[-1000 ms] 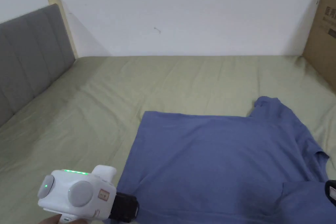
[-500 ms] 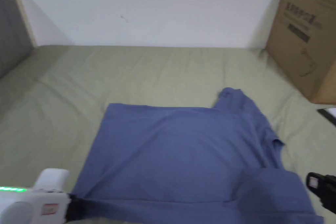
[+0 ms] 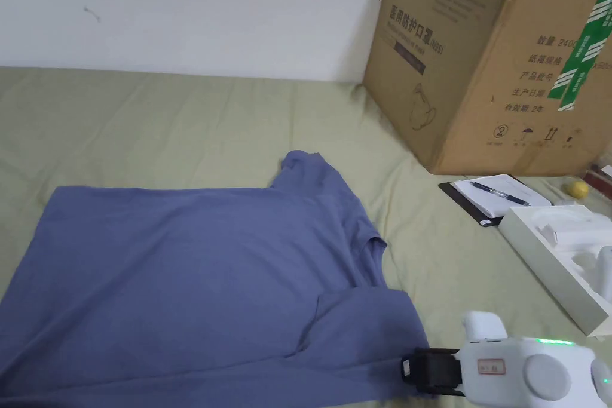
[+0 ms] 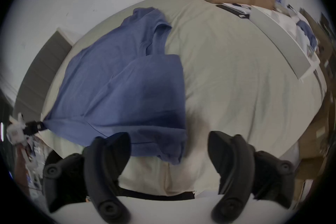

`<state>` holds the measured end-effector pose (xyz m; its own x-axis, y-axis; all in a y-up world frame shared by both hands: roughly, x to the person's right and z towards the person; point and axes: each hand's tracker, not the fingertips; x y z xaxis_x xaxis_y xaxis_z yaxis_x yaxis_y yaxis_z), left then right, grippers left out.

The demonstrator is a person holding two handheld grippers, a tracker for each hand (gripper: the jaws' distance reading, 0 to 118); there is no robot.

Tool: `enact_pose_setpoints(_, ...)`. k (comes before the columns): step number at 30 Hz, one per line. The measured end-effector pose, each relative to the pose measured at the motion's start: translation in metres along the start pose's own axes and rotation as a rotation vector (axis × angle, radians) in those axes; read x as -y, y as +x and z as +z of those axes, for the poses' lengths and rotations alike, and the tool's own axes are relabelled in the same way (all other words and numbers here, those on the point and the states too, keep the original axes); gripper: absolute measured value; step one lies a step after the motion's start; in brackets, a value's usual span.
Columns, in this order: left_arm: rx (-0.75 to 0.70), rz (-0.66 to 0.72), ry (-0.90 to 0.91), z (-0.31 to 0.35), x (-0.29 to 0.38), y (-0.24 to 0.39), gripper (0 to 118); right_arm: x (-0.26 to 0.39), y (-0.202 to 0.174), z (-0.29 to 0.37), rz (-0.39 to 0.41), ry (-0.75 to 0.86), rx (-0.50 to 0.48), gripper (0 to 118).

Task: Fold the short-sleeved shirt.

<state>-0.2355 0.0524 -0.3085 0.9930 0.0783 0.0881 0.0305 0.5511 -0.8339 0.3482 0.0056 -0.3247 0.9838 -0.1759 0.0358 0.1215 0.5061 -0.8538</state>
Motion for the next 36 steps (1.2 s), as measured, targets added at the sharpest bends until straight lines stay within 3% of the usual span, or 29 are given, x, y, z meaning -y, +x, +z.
enact_pose_setpoints(1, -0.001, 0.0, -0.007, 0.0, 0.002, 0.002, 0, 0.0, -0.008, 0.005, -0.053, 0.025, 0.057, 90)
enact_pose_setpoints(3, -0.005, -0.005, -0.021, -0.009, 0.002, -0.009, 0, -0.002, -0.017, 0.003, -0.032, 0.045, 0.051, 87)
enact_pose_setpoints(4, -0.009, -0.008, -0.025, -0.01, 0.003, -0.008, 0, -0.003, -0.018, 0.002, -0.033, 0.054, 0.036, 74)
enact_pose_setpoints(6, -0.015, -0.016, -0.032, -0.01, 0.003, -0.011, 0, -0.003, -0.021, 0.004, -0.049, 0.063, 0.039, 2)
enact_pose_setpoints(8, -0.017, -0.015, -0.029, -0.009, 0.004, -0.012, 0, -0.001, -0.024, 0.009, -0.017, 0.072, 0.082, 1)
enact_pose_setpoints(19, 0.026, 0.053, 0.068, 0.019, -0.005, -0.017, 0, 0.011, -0.003, 0.044, 0.013, 0.182, 0.025, 1)
enact_pose_setpoints(25, -0.007, 0.01, 0.041, 0.023, -0.048, 0.002, 0, -0.036, -0.026, 0.062, 0.072, 0.211, 0.045, 1)
enact_pose_setpoints(34, -0.072, -0.121, -0.066, -0.071, -0.152, -0.019, 2, -0.164, -0.042, -0.027, 0.19, 0.077, 0.124, 1)
enact_pose_setpoints(35, -0.09, -0.123, -0.073, -0.081, -0.158, -0.02, 5, -0.172, -0.043, -0.042, 0.193, 0.062, 0.142, 2)
enact_pose_setpoints(36, -0.077, -0.11, -0.086, -0.091, -0.161, -0.022, 16, -0.178, -0.044, -0.057, 0.192, 0.032, 0.165, 3)
